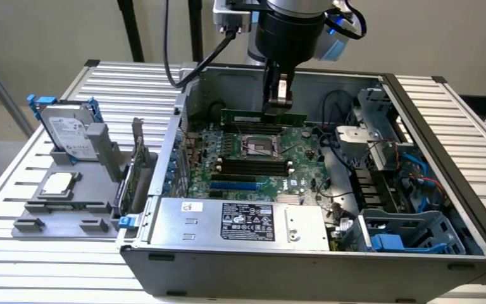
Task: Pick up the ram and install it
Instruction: 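Insert the ram into the slot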
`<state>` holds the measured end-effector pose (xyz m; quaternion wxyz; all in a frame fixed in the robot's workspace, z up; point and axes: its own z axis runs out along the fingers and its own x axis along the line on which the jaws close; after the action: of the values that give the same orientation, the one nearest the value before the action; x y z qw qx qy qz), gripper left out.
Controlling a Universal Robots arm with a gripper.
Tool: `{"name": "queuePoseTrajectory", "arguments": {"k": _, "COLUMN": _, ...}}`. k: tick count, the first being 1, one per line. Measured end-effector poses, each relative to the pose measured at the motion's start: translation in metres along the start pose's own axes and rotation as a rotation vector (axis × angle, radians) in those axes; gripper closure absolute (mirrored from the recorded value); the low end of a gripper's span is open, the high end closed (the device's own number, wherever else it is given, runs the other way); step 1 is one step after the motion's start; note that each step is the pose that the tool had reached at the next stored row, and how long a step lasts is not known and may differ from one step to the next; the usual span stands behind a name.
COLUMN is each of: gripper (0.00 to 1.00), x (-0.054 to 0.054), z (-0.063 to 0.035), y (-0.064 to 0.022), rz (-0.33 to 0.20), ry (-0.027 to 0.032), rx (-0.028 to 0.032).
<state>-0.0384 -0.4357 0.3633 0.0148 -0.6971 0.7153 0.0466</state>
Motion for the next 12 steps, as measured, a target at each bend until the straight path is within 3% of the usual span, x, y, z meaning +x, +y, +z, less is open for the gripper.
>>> {"name": "queuePoseTrajectory", "arguments": {"k": 5, "gripper": 0.86, "x": 0.000, "z": 0.0004, "y": -0.0001, "rz": 0.000, "ry": 0.0006, "rx": -0.0001}}
{"name": "queuePoseTrajectory", "arguments": {"k": 12, "gripper": 0.86, "x": -0.021, "z": 0.0120, "y": 0.0023, "rz": 0.000, "ry": 0.0083, "rx": 0.0020}}
